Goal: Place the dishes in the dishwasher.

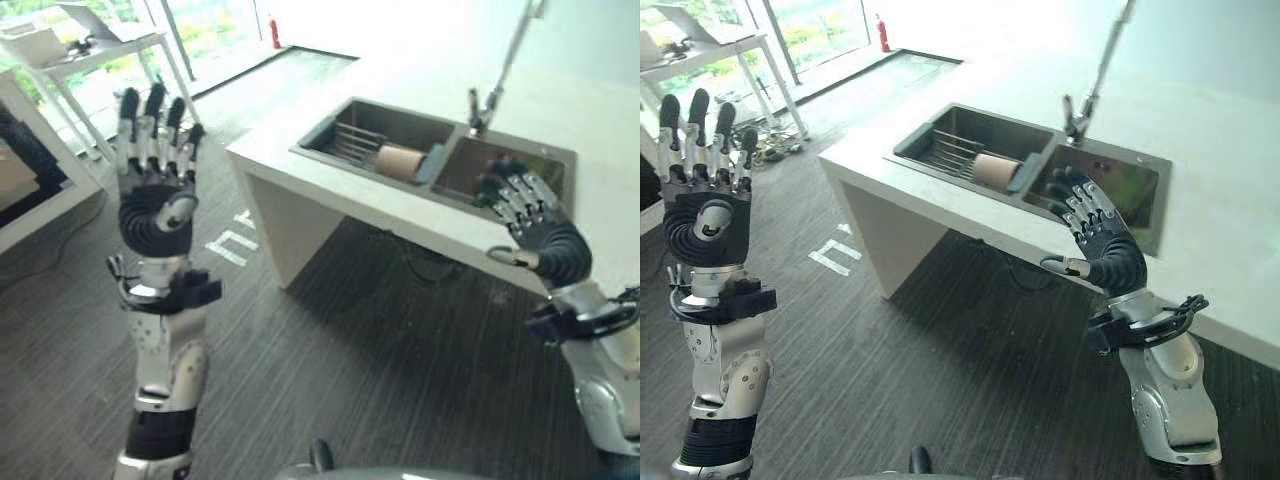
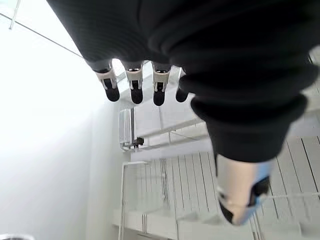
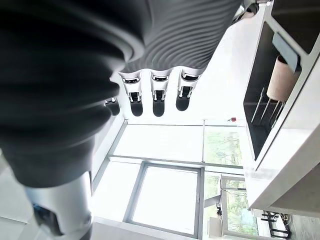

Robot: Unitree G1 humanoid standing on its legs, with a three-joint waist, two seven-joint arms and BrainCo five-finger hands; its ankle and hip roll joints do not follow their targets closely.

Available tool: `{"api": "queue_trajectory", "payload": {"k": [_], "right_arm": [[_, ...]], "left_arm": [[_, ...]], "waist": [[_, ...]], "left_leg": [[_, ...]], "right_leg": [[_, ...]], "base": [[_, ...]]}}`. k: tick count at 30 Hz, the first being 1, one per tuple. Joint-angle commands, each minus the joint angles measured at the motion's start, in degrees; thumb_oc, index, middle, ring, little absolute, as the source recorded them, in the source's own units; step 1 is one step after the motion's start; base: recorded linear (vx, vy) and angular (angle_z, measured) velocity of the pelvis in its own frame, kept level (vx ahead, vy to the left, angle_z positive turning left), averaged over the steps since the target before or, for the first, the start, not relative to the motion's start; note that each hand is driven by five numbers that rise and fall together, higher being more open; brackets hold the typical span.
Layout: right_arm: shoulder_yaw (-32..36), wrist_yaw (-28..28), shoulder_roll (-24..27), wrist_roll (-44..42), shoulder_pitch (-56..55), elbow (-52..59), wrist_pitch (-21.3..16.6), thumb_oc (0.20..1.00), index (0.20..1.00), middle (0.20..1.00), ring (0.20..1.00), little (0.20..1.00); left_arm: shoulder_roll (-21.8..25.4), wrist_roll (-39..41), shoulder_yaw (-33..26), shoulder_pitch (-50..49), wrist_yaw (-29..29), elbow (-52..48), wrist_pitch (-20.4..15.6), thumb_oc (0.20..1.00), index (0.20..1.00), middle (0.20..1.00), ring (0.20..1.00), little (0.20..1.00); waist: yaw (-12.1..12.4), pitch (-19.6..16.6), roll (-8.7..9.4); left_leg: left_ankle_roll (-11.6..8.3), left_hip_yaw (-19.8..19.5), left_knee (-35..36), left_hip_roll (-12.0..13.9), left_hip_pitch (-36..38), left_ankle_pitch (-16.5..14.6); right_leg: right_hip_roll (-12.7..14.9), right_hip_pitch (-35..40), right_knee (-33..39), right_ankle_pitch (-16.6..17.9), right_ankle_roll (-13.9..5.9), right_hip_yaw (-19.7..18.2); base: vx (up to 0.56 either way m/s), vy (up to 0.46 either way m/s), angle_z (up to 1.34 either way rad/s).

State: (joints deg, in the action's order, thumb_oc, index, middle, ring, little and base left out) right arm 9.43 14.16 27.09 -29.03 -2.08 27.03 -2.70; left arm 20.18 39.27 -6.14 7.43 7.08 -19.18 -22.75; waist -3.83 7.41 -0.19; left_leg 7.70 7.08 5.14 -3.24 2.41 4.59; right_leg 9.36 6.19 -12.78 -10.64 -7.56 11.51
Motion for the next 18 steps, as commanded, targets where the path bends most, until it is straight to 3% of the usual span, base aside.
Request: {"api": "queue_trajectory", "payload": {"k": [1, 2, 4, 6, 8, 11, 12, 15, 18], "right_arm": [[0.22, -1.20, -1.67, 1.41, 2.98, -1.41, -2.75, 1.000, 1.000, 1.000, 1.000, 1.000], [-0.21, -1.13, -2.16, 1.73, 3.11, -1.57, -2.78, 1.000, 1.000, 1.000, 1.000, 1.000], [-1.05, -0.82, -2.80, 1.81, 3.26, -1.83, -2.19, 1.000, 1.000, 1.000, 1.000, 1.000], [0.08, -0.78, -1.95, 0.44, 2.25, -1.82, -1.78, 1.000, 1.000, 1.000, 1.000, 1.000], [1.24, -1.13, -1.00, -0.40, 1.50, -2.17, -1.97, 1.000, 1.000, 1.000, 1.000, 1.000], [1.59, -2.39, -0.94, -0.60, 0.95, -1.98, -2.45, 1.000, 1.000, 1.000, 1.000, 1.000], [1.96, -3.75, -1.32, -0.54, -0.03, -1.92, -3.31, 1.000, 1.000, 1.000, 1.000, 1.000], [2.15, -5.28, -1.73, -0.36, -0.74, -2.12, -5.05, 1.000, 1.000, 1.000, 1.000, 1.000], [1.60, -7.25, -1.67, 0.37, 0.66, -3.11, -5.65, 1.000, 1.000, 1.000, 1.000, 1.000]], "left_arm": [[2.83, -2.05, -2.08, -2.90, 1.29, -2.95, 1.60, 1.000, 1.000, 1.000, 1.000, 1.000], [2.74, -2.40, -1.89, -2.95, 1.18, -2.99, 1.80, 1.000, 1.000, 1.000, 1.000, 1.000], [3.01, -2.88, -1.81, -3.02, 1.22, -3.17, 2.60, 1.000, 1.000, 1.000, 1.000, 1.000], [3.45, -1.58, -1.85, -3.08, 2.17, -3.06, 3.78, 1.000, 1.000, 1.000, 1.000, 1.000], [3.38, -0.76, -1.47, -3.47, 3.44, -3.09, 4.69, 1.000, 1.000, 1.000, 1.000, 1.000], [2.81, -0.89, -0.48, -4.22, 4.41, -3.70, 5.17, 1.000, 1.000, 1.000, 1.000, 1.000], [2.72, -0.31, 0.25, -4.80, 5.91, -3.52, 5.31, 1.000, 1.000, 1.000, 1.000, 1.000], [2.99, 0.18, 1.24, -4.30, 6.55, -3.20, 5.17, 1.000, 1.000, 1.000, 1.000, 1.000], [3.23, 1.16, 2.34, -2.75, 5.48, -2.60, 5.37, 1.000, 1.000, 1.000, 1.000, 1.000]], "waist": [[2.75, -3.03, 1.34], [2.97, -2.97, 1.32], [3.07, -2.56, 1.26], [2.41, -2.42, 1.64], [1.81, -2.10, 2.19], [0.61, -1.51, 2.67], [-0.71, -1.15, 2.79], [-2.04, -1.06, 2.40], [-3.17, -2.25, 1.68]], "left_leg": [[-8.66, 1.23, -0.14, 6.12, 0.96, -5.52], [-8.47, 1.71, -0.14, 6.01, 1.05, -5.66], [-8.21, 4.02, -0.14, 6.27, 1.80, -6.10], [-8.25, 4.93, -0.14, 5.91, 2.53, -6.56], [-8.54, 5.51, -0.14, 5.30, 3.45, -7.15], [-8.46, 5.88, -0.14, 4.24, 5.18, -8.57], [-8.38, 5.78, -0.14, 3.49, 7.06, -10.04], [-7.99, 5.21, -0.14, 3.08, 8.98, -11.55], [-7.80, 6.30, -0.14, 2.88, 11.31, -12.78]], "right_leg": [[3.92, -0.56, 3.29, 9.35, -1.92, 3.54], [4.33, -1.19, 1.82, 9.84, -1.92, 4.29], [2.24, -3.54, 0.56, 8.89, -1.68, 6.55], [-1.77, -3.72, 4.60, 7.26, -0.75, 6.74], [-4.40, -3.75, 9.95, 7.96, 0.51, 7.24], [-5.71, -5.98, 14.19, 12.28, 0.34, 6.67], [-5.57, -8.92, 15.62, 15.89, -0.58, 5.91], [-5.22, -11.08, 15.20, 17.43, -0.85, 5.60], [-5.67, -9.72, 16.95, 17.53, 0.10, 5.16]], "base": [[0.09, 0.214, 0.10], [0.11, 0.245, 0.00], [0.12, 0.172, -0.25], [0.18, 0.044, -0.60], [0.21, -0.012, -0.28], [0.26, -0.105, -0.05], [0.40, -0.229, -0.07], [0.33, -0.273, 0.27], [0.24, -0.239, 0.18]]}}
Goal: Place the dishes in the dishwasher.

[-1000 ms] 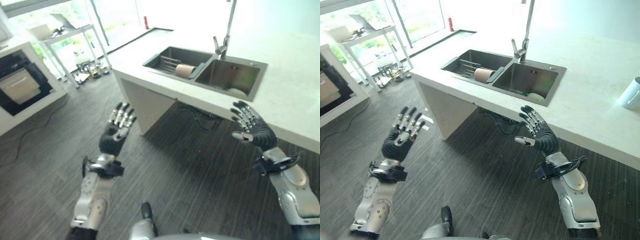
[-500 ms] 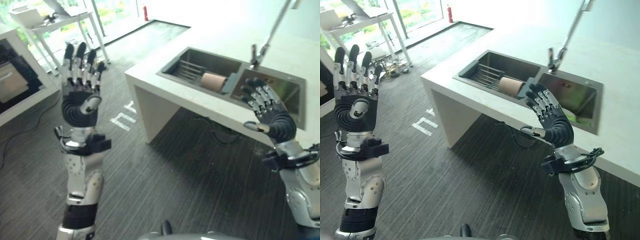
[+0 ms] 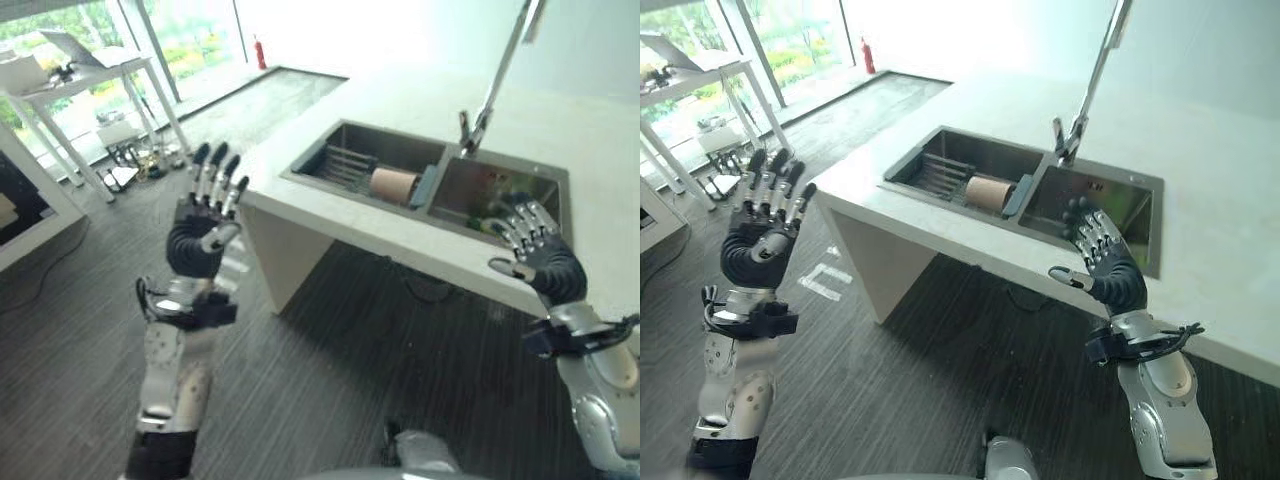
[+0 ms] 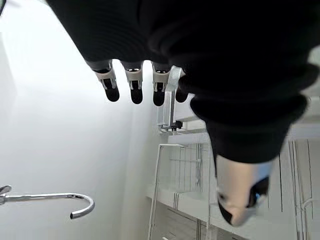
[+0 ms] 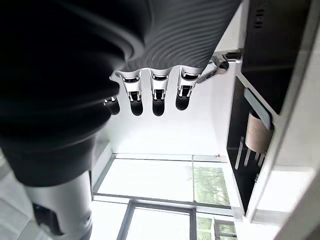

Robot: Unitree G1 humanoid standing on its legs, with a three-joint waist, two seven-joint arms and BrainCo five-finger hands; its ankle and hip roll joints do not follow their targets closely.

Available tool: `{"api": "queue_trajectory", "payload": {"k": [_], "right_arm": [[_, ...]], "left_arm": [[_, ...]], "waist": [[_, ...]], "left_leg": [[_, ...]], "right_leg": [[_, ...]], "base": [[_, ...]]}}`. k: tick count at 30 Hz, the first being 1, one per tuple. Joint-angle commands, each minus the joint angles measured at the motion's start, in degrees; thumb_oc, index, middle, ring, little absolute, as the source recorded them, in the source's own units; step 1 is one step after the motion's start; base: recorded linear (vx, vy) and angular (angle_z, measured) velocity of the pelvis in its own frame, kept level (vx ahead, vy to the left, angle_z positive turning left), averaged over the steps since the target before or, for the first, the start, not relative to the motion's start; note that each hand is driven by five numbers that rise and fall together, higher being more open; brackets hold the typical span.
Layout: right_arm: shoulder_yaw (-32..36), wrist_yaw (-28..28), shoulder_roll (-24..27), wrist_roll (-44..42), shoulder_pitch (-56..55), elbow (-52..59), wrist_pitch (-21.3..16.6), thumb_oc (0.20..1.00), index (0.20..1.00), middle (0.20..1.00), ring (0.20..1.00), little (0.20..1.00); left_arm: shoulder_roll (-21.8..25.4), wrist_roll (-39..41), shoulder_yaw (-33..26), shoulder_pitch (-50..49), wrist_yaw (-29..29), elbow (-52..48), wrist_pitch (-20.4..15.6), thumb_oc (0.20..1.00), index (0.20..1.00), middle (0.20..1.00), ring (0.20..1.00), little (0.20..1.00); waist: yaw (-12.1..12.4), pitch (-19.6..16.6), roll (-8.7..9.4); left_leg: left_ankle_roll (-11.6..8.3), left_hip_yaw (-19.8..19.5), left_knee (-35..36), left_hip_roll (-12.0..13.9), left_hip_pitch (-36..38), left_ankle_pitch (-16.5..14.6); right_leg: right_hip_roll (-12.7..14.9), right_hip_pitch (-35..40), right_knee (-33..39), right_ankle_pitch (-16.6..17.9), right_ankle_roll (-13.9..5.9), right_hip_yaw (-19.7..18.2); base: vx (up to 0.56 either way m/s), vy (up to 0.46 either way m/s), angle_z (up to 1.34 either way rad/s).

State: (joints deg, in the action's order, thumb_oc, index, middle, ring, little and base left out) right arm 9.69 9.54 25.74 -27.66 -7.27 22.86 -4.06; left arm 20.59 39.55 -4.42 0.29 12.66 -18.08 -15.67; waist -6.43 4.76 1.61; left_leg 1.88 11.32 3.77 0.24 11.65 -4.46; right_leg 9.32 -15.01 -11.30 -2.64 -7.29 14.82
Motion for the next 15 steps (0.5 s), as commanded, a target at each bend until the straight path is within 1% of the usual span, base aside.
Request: {"api": "queue_trajectory", "payload": {"k": [1, 2, 3, 4, 5, 6, 7, 8, 10, 12, 13, 14, 15], "right_arm": [[1.17, -3.08, -0.21, -0.96, 6.17, 0.95, -4.31, 1.000, 1.000, 1.000, 1.000, 1.000], [0.85, -4.05, -0.02, -0.75, 6.84, 0.68, -4.55, 1.000, 1.000, 1.000, 1.000, 1.000], [0.82, -4.22, 0.07, -0.58, 6.77, 0.69, -4.69, 1.000, 1.000, 1.000, 1.000, 1.000], [0.84, -4.36, -0.05, -0.11, 6.48, 0.79, -5.00, 1.000, 1.000, 1.000, 1.000, 1.000], [1.21, -4.56, 0.40, -0.03, 5.96, 1.06, -5.13, 1.000, 1.000, 1.000, 1.000, 1.000], [1.33, -4.58, 0.73, -0.13, 6.00, 1.00, -5.08, 1.000, 1.000, 1.000, 1.000, 1.000], [1.88, -3.47, 1.17, -0.57, 5.51, 0.97, -5.22, 1.000, 1.000, 1.000, 1.000, 1.000], [2.13, -2.91, 1.19, -0.79, 5.28, 0.87, -5.35, 1.000, 1.000, 1.000, 1.000, 1.000], [2.45, -2.47, 1.56, -1.22, 5.29, 0.67, -5.31, 1.000, 1.000, 1.000, 1.000, 1.000], [2.47, -2.09, 1.78, -1.64, 6.05, 0.27, -4.94, 1.000, 1.000, 1.000, 1.000, 1.000], [2.56, -1.22, 1.68, -1.36, 6.37, 0.09, -4.67, 1.000, 1.000, 1.000, 1.000, 1.000], [2.77, -0.70, 1.75, -1.45, 6.24, 0.13, -4.47, 1.000, 1.000, 1.000, 1.000, 1.000], [3.05, -0.24, 1.96, -1.46, 6.14, 0.25, -4.26, 1.000, 1.000, 1.000, 1.000, 1.000]], "left_arm": [[2.79, 1.07, 0.82, 4.69, -0.31, -3.54, -1.69, 1.000, 1.000, 1.000, 1.000, 1.000], [2.56, 1.29, 1.39, 5.05, -0.27, -3.32, -1.92, 1.000, 1.000, 1.000, 1.000, 1.000], [2.40, 1.26, 1.56, 5.16, -0.32, -3.36, -1.90, 1.000, 1.000, 1.000, 1.000, 1.000], [2.07, 1.35, 1.79, 5.34, -0.21, -3.36, -1.80, 1.000, 1.000, 1.000, 1.000, 1.000], [1.61, 1.47, 2.00, 5.08, -0.23, -3.84, -1.55, 1.000, 1.000, 1.000, 1.000, 1.000], [1.37, 1.50, 2.06, 4.96, -0.18, -4.19, -1.33, 1.000, 1.000, 1.000, 1.000, 1.000], [0.82, 1.95, 1.59, 3.55, 0.33, -5.15, -1.17, 1.000, 1.000, 1.000, 1.000, 1.000], [0.59, 2.12, 1.35, 2.99, 0.73, -5.20, -1.31, 1.000, 1.000, 1.000, 1.000, 1.000], [0.53, 3.11, 0.55, 2.12, 1.13, -5.48, -1.18, 1.000, 1.000, 1.000, 1.000, 1.000], [0.92, 4.06, 0.10, 1.66, 0.97, -5.39, -1.65, 1.000, 1.000, 1.000, 1.000, 1.000], [1.46, 5.27, -0.52, 0.96, 0.93, -5.06, -2.58, 1.000, 1.000, 1.000, 1.000, 1.000], [1.72, 6.17, -0.92, 0.45, 0.95, -4.86, -3.07, 1.000, 1.000, 1.000, 1.000, 1.000], [1.80, 6.81, -1.11, 0.16, 0.92, -4.56, -3.63, 1.000, 1.000, 1.000, 1.000, 1.000]], "waist": [[-0.78, 0.15, -0.34], [-1.16, -0.42, -1.09], [-1.41, -0.41, -1.55], [-1.77, -0.54, -1.83], [-2.04, -0.38, -2.02], [-2.05, -0.38, -1.55], [-1.71, 0.17, -1.13], [-1.42, 0.43, -0.98], [-0.81, 1.05, -0.35], [-0.47, 1.29, -0.34], [-0.57, 1.19, -0.80], [-0.48, 1.04, -1.19], [-0.50, 0.77, -1.54]], "left_leg": [[-2.11, 2.55, 1.23, -0.61, 2.95, -4.12], [-3.23, 3.47, -0.07, -0.05, 4.39, -2.89], [-4.13, 4.08, -2.96, 0.96, 4.38, -1.75], [-6.18, 4.33, -8.70, 2.56, 2.71, 2.29], [-8.75, 4.07, -18.27, 4.43, -0.25, 6.40], [-9.55, 3.84, -23.17, 4.60, -2.12, 8.44], [-10.32, 2.16, -31.49, 5.74, -7.48, 9.59], [-9.86, 1.38, -32.49, 6.22, -9.71, 9.18], [-8.11, 1.33, -31.55, 7.06, -12.99, 6.90], [-7.06, 1.74, -26.43, 7.67, -12.81, 5.80], [-6.61, 2.21, -17.92, 8.80, -11.24, 5.31], [-6.96, 1.79, -10.78, 9.42, -9.46, 6.27], [-7.47, 0.73, -5.33, 9.97, -7.91, 6.85]], "right_leg": [[-5.74, 11.83, 15.61, 9.34, 0.08, 1.96], [-6.40, 12.51, 15.69, 8.63, 1.07, 2.34], [-7.04, 13.05, 15.67, 7.98, 1.69, 2.47], [-7.81, 13.54, 16.00, 7.54, 2.99, 2.18], [-8.67, 14.43, 16.18, 6.63, 4.47, 1.31], [-8.41, 14.83, 16.30, 6.41, 5.14, 0.68], [-8.59, 16.28, 16.30, 5.35, 6.29, -1.28], [-8.51, 16.87, 16.30, 5.12, 6.39, -1.94], [-8.03, 18.17, 16.30, 4.47, 6.19, -3.43], [-7.85, 18.74, 16.30, 4.08, 5.69, -4.60], [-7.70, 18.99, 16.30, 3.56, 4.93, -5.80], [-7.61, 19.44, 16.30, 3.00, 4.33, -6.86], [-7.43, 19.76, 16.30, 2.46, 3.79, -7.97]], "base": [[0.29, -0.295, 0.05], [0.24, -0.248, 0.02], [0.23, -0.296, -0.13], [0.19, -0.288, -0.13], [0.19, -0.298, -0.04], [0.25, -0.297, -0.28], [0.20, -0.185, -0.64], [0.21, -0.134, -0.89], [0.16, 0.014, -0.62], [0.21, 0.150, -0.92], [0.30, 0.294, -0.82], [0.35, 0.376, -0.57], [0.39, 0.428, -0.60]]}}
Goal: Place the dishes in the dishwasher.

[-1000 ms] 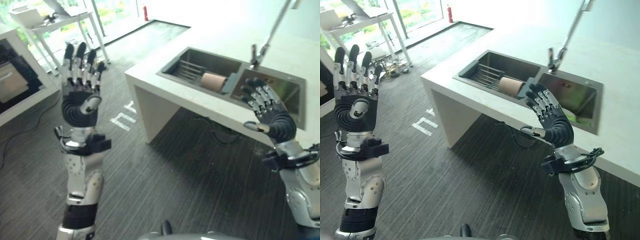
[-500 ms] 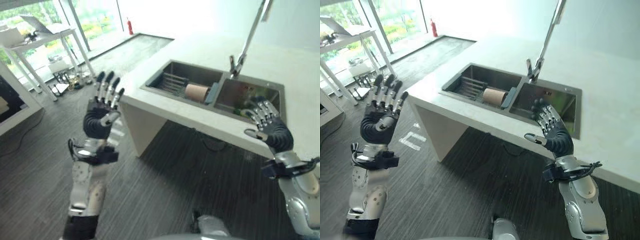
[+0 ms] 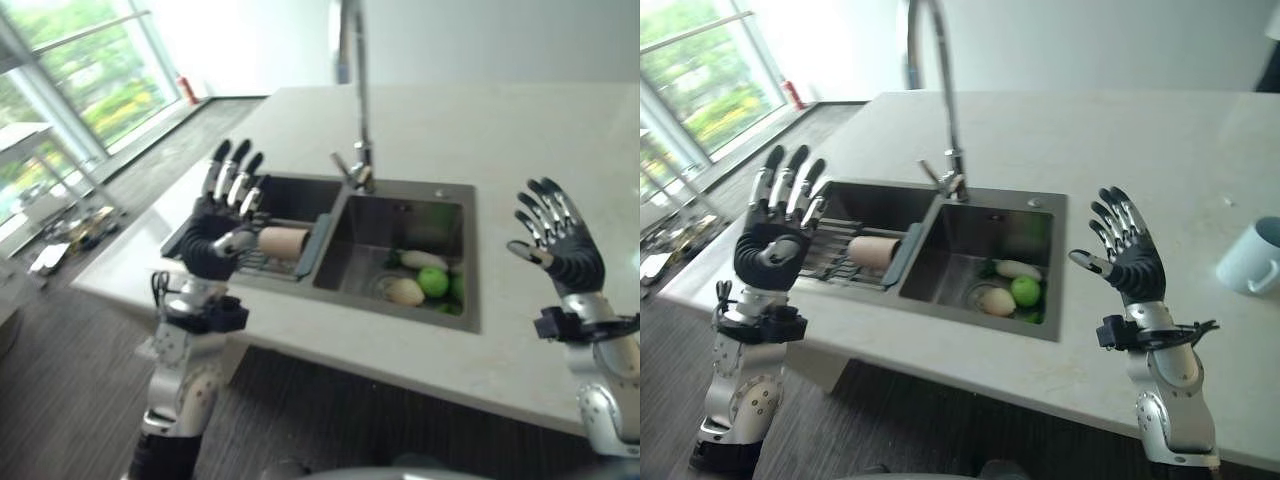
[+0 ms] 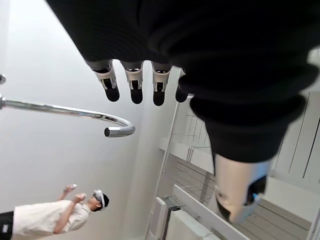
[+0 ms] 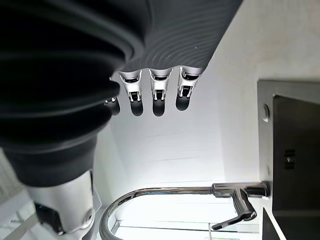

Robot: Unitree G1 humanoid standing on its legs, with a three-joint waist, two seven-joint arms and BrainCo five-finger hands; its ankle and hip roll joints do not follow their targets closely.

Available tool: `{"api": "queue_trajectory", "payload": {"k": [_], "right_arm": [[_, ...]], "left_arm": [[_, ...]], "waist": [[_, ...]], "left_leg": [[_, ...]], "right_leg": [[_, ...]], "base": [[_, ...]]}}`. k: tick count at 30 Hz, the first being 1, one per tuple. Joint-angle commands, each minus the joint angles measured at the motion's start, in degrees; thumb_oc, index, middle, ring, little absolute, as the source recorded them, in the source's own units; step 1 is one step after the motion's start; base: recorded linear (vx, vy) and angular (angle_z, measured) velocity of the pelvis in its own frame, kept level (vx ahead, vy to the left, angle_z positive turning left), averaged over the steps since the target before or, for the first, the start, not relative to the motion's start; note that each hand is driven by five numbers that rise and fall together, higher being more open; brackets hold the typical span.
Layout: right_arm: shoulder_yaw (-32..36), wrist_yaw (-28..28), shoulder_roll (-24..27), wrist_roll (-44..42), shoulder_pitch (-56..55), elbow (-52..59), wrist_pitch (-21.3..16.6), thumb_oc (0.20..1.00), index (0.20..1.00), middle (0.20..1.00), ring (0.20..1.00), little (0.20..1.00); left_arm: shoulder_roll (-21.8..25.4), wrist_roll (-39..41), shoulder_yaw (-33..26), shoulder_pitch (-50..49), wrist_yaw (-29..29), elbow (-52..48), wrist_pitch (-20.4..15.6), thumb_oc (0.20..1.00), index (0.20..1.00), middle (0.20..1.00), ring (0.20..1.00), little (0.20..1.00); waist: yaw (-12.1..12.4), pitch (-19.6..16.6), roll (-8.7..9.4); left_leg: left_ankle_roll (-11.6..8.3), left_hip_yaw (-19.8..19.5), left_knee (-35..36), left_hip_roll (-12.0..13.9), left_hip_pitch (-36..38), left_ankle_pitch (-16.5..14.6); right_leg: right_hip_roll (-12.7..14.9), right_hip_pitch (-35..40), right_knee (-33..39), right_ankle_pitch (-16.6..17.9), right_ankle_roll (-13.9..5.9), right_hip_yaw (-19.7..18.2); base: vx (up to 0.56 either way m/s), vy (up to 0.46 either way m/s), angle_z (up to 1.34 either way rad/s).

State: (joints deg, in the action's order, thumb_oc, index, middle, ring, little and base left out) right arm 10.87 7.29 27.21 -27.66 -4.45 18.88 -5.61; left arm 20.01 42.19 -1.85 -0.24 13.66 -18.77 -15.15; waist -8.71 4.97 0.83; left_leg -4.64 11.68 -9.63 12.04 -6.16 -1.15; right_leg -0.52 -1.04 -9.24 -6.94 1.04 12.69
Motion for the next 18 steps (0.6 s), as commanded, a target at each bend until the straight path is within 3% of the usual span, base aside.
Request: {"api": "queue_trajectory", "payload": {"k": [1, 2, 4, 7, 11, 14, 16, 18], "right_arm": [[2.29, 3.00, 0.75, -1.75, 3.14, 4.17, -2.66, 1.000, 1.000, 1.000, 1.000, 1.000], [2.83, 3.26, 1.49, -2.51, 3.27, 4.66, -2.27, 1.000, 1.000, 1.000, 1.000, 1.000], [3.31, 3.17, 2.23, -2.87, 3.38, 5.16, -1.65, 1.000, 1.000, 1.000, 1.000, 1.000], [4.16, 1.99, 2.41, -3.03, 3.29, 6.77, 0.05, 1.000, 1.000, 1.000, 1.000, 1.000], [5.78, 1.31, 0.16, -2.79, -0.20, 9.10, -0.05, 1.000, 1.000, 1.000, 1.000, 1.000], [5.81, 1.02, -1.57, -1.30, -1.44, 8.99, -0.19, 1.000, 1.000, 1.000, 1.000, 1.000], [3.58, 1.76, -3.10, -0.02, -0.52, 7.85, 0.34, 1.000, 1.000, 1.000, 1.000, 1.000], [2.66, 2.23, -3.41, 0.15, 0.04, 7.56, 0.53, 1.000, 1.000, 1.000, 1.000, 1.000]], "left_arm": [[2.39, 4.19, -3.62, 0.35, -0.49, -3.44, -5.11, 1.000, 1.000, 1.000, 1.000, 1.000], [1.88, 3.99, -3.61, -0.41, -0.39, -3.47, -6.11, 1.000, 1.000, 1.000, 1.000, 1.000], [1.59, 4.24, -4.11, -1.21, 0.00, -3.66, -6.59, 1.000, 1.000, 1.000, 1.000, 1.000], [1.70, 4.87, -4.76, -0.94, 0.61, -4.09, -5.86, 1.000, 1.000, 1.000, 1.000, 1.000], [2.36, 5.02, -5.42, 0.55, 1.58, -4.80, -3.66, 1.000, 1.000, 1.000, 1.000, 1.000], [2.52, 5.47, -5.81, 1.18, 2.42, -5.25, -2.00, 1.000, 1.000, 1.000, 1.000, 1.000], [2.73, 4.13, -6.14, 0.86, 1.32, -6.02, -0.96, 1.000, 1.000, 1.000, 1.000, 1.000], [2.91, 3.95, -6.60, 0.28, 0.86, -6.52, -0.84, 1.000, 1.000, 1.000, 1.000, 1.000]], "waist": [[2.09, 0.23, -1.06], [2.59, 0.02, -1.07], [3.13, -0.14, -1.24], [2.50, -0.27, -1.71], [1.56, -0.16, -1.34], [1.77, 0.09, -0.78], [3.66, 0.14, -0.45], [4.77, 0.11, -0.23]], "left_leg": [[-1.88, -2.19, 14.52, -0.25, 11.64, 4.31], [-2.78, -5.58, 14.63, 1.25, 10.47, 4.34], [-3.09, -6.92, 14.63, 1.48, 10.73, 3.96], [-3.26, -3.80, 14.63, 1.80, 11.42, 2.76], [-1.36, -3.63, 14.63, -1.58, 11.97, 0.68], [0.60, -4.54, 14.63, -4.64, 12.39, -0.69], [2.08, -3.10, 14.63, -6.96, 13.07, -2.37], [2.32, -1.62, 14.63, -6.86, 13.00, -2.33]], "right_leg": [[2.90, 6.60, 14.24, 5.87, -5.09, -7.68], [3.76, 6.73, 14.24, 5.76, -5.33, -9.44], [5.25, 6.83, 14.24, 5.63, -6.05, -10.13], [8.28, 6.62, 14.24, 6.19, -8.11, -8.70], [12.35, 6.27, 13.48, 7.84, -11.10, -7.62], [14.66, 5.07, 10.61, 8.44, -11.57, -7.30], [16.43, 3.97, 8.32, 9.93, -11.87, -1.70], [15.99, 3.45, 6.83, 10.20, -12.04, 1.30]], "base": [[0.42, 0.544, -0.93], [0.34, 0.450, -0.97], [0.25, 0.416, -0.37], [0.19, 0.450, -0.46], [0.16, 0.448, -0.09], [0.17, 0.424, 0.19], [0.19, 0.433, -0.03], [0.05, 0.202, -0.52]]}}
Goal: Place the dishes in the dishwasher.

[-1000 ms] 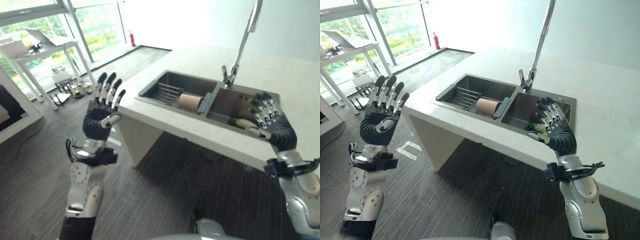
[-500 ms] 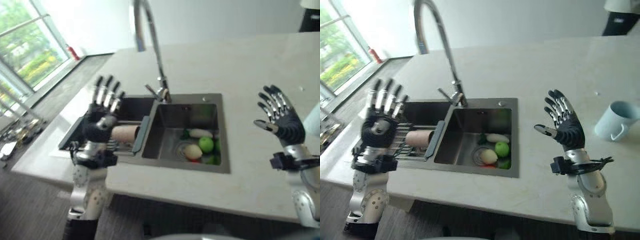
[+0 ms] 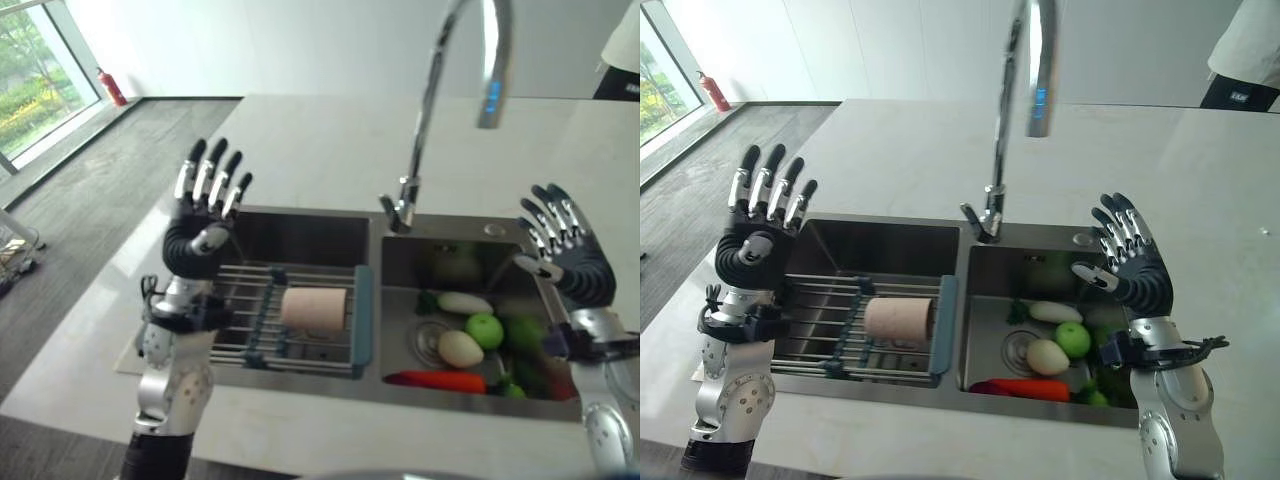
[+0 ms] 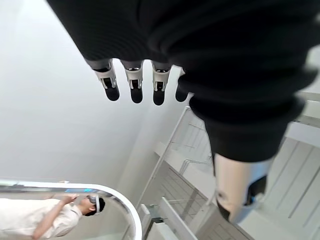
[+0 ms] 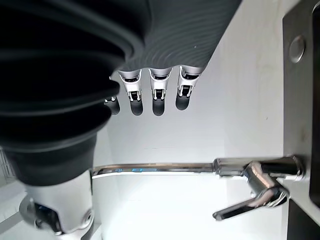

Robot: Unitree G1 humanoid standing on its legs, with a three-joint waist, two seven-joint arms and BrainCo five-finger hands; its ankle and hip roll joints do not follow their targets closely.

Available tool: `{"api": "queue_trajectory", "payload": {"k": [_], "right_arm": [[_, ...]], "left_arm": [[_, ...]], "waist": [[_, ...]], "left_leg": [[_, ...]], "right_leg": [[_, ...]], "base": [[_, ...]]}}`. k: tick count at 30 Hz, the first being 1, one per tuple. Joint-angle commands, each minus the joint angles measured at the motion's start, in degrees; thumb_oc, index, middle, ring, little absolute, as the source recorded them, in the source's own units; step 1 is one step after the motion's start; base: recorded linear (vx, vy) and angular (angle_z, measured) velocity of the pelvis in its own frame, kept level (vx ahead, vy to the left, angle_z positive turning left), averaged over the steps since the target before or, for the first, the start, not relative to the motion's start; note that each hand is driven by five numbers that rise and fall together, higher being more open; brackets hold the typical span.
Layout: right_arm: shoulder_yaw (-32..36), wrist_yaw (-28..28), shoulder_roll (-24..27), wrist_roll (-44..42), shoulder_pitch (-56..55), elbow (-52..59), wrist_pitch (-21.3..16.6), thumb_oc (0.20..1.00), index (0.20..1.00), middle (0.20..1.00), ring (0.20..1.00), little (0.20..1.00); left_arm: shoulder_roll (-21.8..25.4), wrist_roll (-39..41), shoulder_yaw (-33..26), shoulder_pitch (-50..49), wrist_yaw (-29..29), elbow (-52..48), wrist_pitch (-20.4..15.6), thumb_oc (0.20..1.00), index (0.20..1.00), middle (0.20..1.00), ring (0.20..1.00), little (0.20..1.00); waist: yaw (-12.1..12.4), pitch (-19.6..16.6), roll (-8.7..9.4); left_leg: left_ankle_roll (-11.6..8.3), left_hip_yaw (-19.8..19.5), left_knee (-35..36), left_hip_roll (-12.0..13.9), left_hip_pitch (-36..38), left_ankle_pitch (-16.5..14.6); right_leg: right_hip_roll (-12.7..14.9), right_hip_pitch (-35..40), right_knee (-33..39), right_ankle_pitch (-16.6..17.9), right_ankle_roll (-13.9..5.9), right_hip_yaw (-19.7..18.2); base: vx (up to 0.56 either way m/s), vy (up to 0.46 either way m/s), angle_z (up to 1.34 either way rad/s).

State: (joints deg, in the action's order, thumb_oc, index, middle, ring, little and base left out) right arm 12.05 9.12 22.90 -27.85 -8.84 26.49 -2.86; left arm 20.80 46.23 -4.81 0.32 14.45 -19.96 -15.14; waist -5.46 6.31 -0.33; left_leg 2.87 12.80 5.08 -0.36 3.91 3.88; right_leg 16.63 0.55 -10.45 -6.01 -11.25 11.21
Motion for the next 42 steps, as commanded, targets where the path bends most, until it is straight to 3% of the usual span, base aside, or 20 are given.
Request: {"api": "queue_trajectory", "payload": {"k": [1, 3, 5, 10, 14, 16, 17, 18, 19, 20, 23, 25, 27, 30, 33, 34, 36, 39, 40, 42], "right_arm": [[1.04, 0.41, 1.06, 0.35, 4.65, -0.34, -2.33, 1.000, 1.000, 1.000, 1.000, 1.000], [0.92, -0.14, 1.79, -0.24, 4.82, -0.82, -2.67, 1.000, 1.000, 1.000, 1.000, 1.000], [0.69, -0.48, 2.15, -0.43, 5.99, -1.96, -2.99, 1.000, 1.000, 1.000, 1.000, 1.000], [-0.11, -2.58, 2.51, -0.47, 5.39, -3.02, -5.00, 1.000, 1.000, 1.000, 1.000, 1.000], [0.04, -2.05, 2.58, -1.40, 4.63, -3.01, -4.18, 1.000, 1.000, 1.000, 1.000, 1.000], [0.86, -2.00, 3.59, -1.06, 4.27, -2.96, -3.99, 1.000, 1.000, 1.000, 1.000, 1.000], [1.29, -2.14, 4.77, -0.97, 4.72, -2.96, -3.79, 1.000, 1.000, 1.000, 1.000, 1.000], [1.61, -2.06, 5.21, -1.14, 5.27, -3.02, -3.31, 1.000, 1.000, 1.000, 1.000, 1.000], [1.91, -1.43, 5.57, -1.58, 6.15, -3.23, -2.93, 1.000, 1.000, 1.000, 1.000, 1.000], [2.03, -0.75, 5.71, -1.74, 6.31, -3.23, -2.89, 1.000, 1.000, 1.000, 1.000, 1.000], [2.93, 0.18, 6.20, -2.67, 4.82, -2.91, -4.00, 1.000, 1.000, 1.000, 1.000, 1.000], [3.96, 0.09, 6.26, -3.27, 4.35, -2.67, -4.06, 1.000, 1.000, 1.000, 1.000, 1.000], [3.95, -1.08, 5.86, -2.04, 4.81, -2.30, -3.49, 1.000, 1.000, 1.000, 1.000, 1.000], [3.28, -1.72, 5.62, -0.30, 5.14, -2.21, -3.29, 1.000, 1.000, 1.000, 1.000, 1.000], [3.45, -2.95, 6.50, -0.10, 6.01, -2.24, -3.03, 1.000, 1.000, 1.000, 1.000, 1.000], [3.43, -3.05, 7.19, -0.31, 6.48, -2.47, -2.54, 1.000, 1.000, 1.000, 1.000, 1.000], [3.10, -3.15, 8.05, -0.27, 7.00, -2.71, -1.89, 1.000, 1.000, 1.000, 1.000, 1.000], [2.68, -2.94, 8.14, 0.08, 7.41, -3.22, -2.20, 1.000, 1.000, 1.000, 1.000, 1.000], [2.44, -2.91, 8.50, -0.09, 7.61, -3.57, -2.65, 1.000, 1.000, 1.000, 1.000, 1.000], [1.88, -2.59, 9.28, -0.40, 8.68, -4.09, -2.49, 1.000, 1.000, 1.000, 1.000, 1.000]], "left_arm": [[2.31, -0.13, -3.85, -0.44, 0.07, -5.34, -0.93, 1.000, 1.000, 1.000, 1.000, 1.000], [2.39, -0.07, -3.60, -0.31, 0.49, -4.96, -1.10, 1.000, 1.000, 1.000, 1.000, 1.000], [2.31, -0.60, -2.90, 0.28, 0.36, -4.48, -1.16, 1.000, 1.000, 1.000, 1.000, 1.000], [2.19, -0.67, -1.50, 0.60, 0.19, -3.98, 0.78, 1.000, 1.000, 1.000, 1.000, 1.000], [2.60, -1.04, -0.67, -0.42, -0.60, -3.37, 4.17, 1.000, 1.000, 1.000, 1.000, 1.000], [2.75, -0.58, -0.46, -0.92, -1.04, -3.87, 5.76, 1.000, 1.000, 1.000, 1.000, 1.000], [2.73, -0.90, -0.08, -1.61, -1.06, -4.47, 6.47, 1.000, 1.000, 1.000, 1.000, 1.000], [2.60, -1.48, -0.09, -1.99, -1.32, -4.65, 6.57, 1.000, 1.000, 1.000, 1.000, 1.000], [2.40, -2.09, -0.25, -2.68, -1.53, -4.59, 6.13, 1.000, 1.000, 1.000, 1.000, 1.000], [2.49, -2.12, -0.60, -3.06, -1.66, -4.48, 5.69, 1.000, 1.000, 1.000, 1.000, 1.000], [4.01, -4.93, -1.10, -2.69, -4.28, -2.33, 3.91, 1.000, 1.000, 1.000, 1.000, 1.000], [4.21, -5.38, -1.15, -2.05, -3.87, -1.51, 5.22, 1.000, 1.000, 1.000, 1.000, 1.000], [5.72, -11.97, -1.23, -1.49, -4.65, -0.54, 4.91, 1.000, 1.000, 1.000, 1.000, 1.000], [7.06, -18.58, -2.23, -1.55, -7.19, -0.12, 8.90, 1.000, 1.000, 1.000, 1.000, 1.000], [11.79, -36.02, -3.32, -1.18, -8.75, 1.95, 5.98, 1.000, 1.000, 1.000, 1.000, 1.000], [15.17, -41.83, -3.41, -0.91, -8.83, 2.66, 8.00, 1.000, 1.000, 1.000, 1.000, 1.000], [18.15, -44.27, -3.40, -0.63, -7.95, 3.79, 11.21, 1.000, 1.000, 1.000, 1.000, 1.000], [20.01, -48.89, -3.21, -0.26, -6.94, 4.94, 12.33, 1.000, 1.000, 1.000, 1.000, 1.000], [21.62, -54.01, -1.80, 0.29, -5.70, 5.87, 13.47, 1.000, 1.000, 1.000, 1.000, 1.000], [22.91, -56.75, 0.64, 2.31, -3.95, 7.20, 15.04, 1.000, 1.000, 1.000, 1.000, 1.000]], "waist": [[1.71, -1.27, 0.92], [1.87, -1.32, 1.23], [2.20, -1.38, 1.68], [2.35, -1.95, 2.15], [1.17, -2.34, 1.33], [1.33, -1.34, 1.70], [2.07, -0.18, 2.33], [2.27, 0.13, 2.56], [2.18, 0.06, 2.68], [1.90, -0.35, 2.33], [0.02, -1.89, 0.16], [-0.31, -2.36, -0.20], [-0.50, -2.60, -0.61], [-0.07, -2.46, -0.58], [0.61, -2.57, -0.39], [0.62, -2.62, -0.40], [0.73, -2.83, -0.46], [0.70, -2.96, -0.49], [0.52, -3.08, -0.49], [0.19, -3.25, -0.49]], "left_leg": [[-4.73, -2.06, -0.08, 5.59, 2.72, -7.24], [-3.85, -1.95, -0.08, 5.14, 2.14, -7.07], [-3.53, -2.22, -0.08, 4.44, 1.71, -6.89], [-3.97, -2.60, -0.08, 2.98, 1.30, -6.35], [-4.55, 0.87, -0.08, 2.86, 2.58, -6.13], [-5.79, 1.94, -4.78, 2.56, 0.92, -5.33], [-7.62, -0.51, -13.46, 4.05, -4.00, -3.52], [-8.46, -1.48, -15.33, 5.98, -5.45, -2.49], [-8.75, -1.11, -11.68, 9.14, -4.47, -3.13], [-8.73, 0.24, -7.76, 10.40, -2.44, -3.41], [-9.43, 1.91, -0.08, 12.03, 1.23, -3.06], [-9.56, 1.65, -0.08, 11.58, 1.14, -3.27], [-9.00, 0.90, -0.08, 10.32, 1.69, -4.21], [-8.33, 0.70, -0.08, 9.42, 2.19, -4.93], [-7.64, 0.68, -0.08, 8.64, 2.64, -5.78], [-7.47, 0.57, -0.08, 8.38, 2.75, -5.98], [-7.22, 0.79, -0.08, 8.21, 2.86, -6.18], [-7.07, 1.07, -0.08, 8.18, 3.07, -6.24], [-6.97, 1.27, -0.08, 8.21, 3.20, -6.33], [-6.98, 1.65, -0.08, 8.39, 3.31, -6.30]], "right_leg": [[-3.20, 1.54, 7.20, 7.50, 0.37, 2.65], [-8.73, 0.72, 4.84, 4.72, 1.78, 0.67], [-11.41, -0.11, 3.03, 4.39, 2.62, 0.33], [-13.53, 3.76, 12.35, 4.57, 4.87, 0.58], [-14.84, 5.11, 15.20, 5.20, 5.63, 0.11], [-14.58, 5.97, 15.33, 5.21, 6.21, -0.17], [-14.14, 6.28, 15.45, 5.34, 7.09, -0.83], [-14.02, 6.29, 15.45, 5.32, 7.33, -1.22], [-13.35, 5.79, 15.45, 5.25, 6.83, -1.23], [-12.75, 5.23, 15.45, 5.20, 6.27, -0.58], [-11.42, 4.14, 15.45, 5.13, 4.72, 0.37], [-10.78, 4.15, 15.45, 5.27, 4.28, 1.26], [-9.47, 4.03, 15.45, 5.83, 3.53, 1.35], [-8.58, 4.34, 15.45, 6.11, 3.03, 1.86], [-7.60, 4.65, 15.45, 6.34, 2.21, 2.71], [-7.37, 4.62, 15.45, 6.49, 1.96, 2.58], [-7.21, 4.71, 15.45, 6.45, 1.74, 2.61], [-7.21, 4.83, 15.45, 6.47, 1.57, 2.42], [-7.32, 4.93, 15.45, 6.43, 1.48, 2.30], [-7.51, 4.92, 15.45, 6.40, 1.38, 2.15]], "base": [[-0.02, 0.119, -0.52], [-0.02, 0.073, -0.32], [-0.05, -0.034, -0.17], [-0.04, -0.191, 0.12], [-0.03, -0.146, 0.09], [-0.10, -0.071, -0.01], [-0.15, -0.034, 0.03], [-0.14, 0.097, -0.07], [-0.07, 0.196, -0.21], [-0.05, 0.279, -0.37], [-0.01, 0.285, -0.12], [0.02, 0.262, 0.05], [0.02, 0.272, 0.22], [0.00, 0.129, 0.13], [-0.03, 0.109, 0.09], [-0.03, 0.101, 0.14], [-0.03, 0.074, 0.11], [-0.03, 0.038, -0.03], [-0.05, 0.021, -0.08], [-0.04, 0.009, -0.06]]}}
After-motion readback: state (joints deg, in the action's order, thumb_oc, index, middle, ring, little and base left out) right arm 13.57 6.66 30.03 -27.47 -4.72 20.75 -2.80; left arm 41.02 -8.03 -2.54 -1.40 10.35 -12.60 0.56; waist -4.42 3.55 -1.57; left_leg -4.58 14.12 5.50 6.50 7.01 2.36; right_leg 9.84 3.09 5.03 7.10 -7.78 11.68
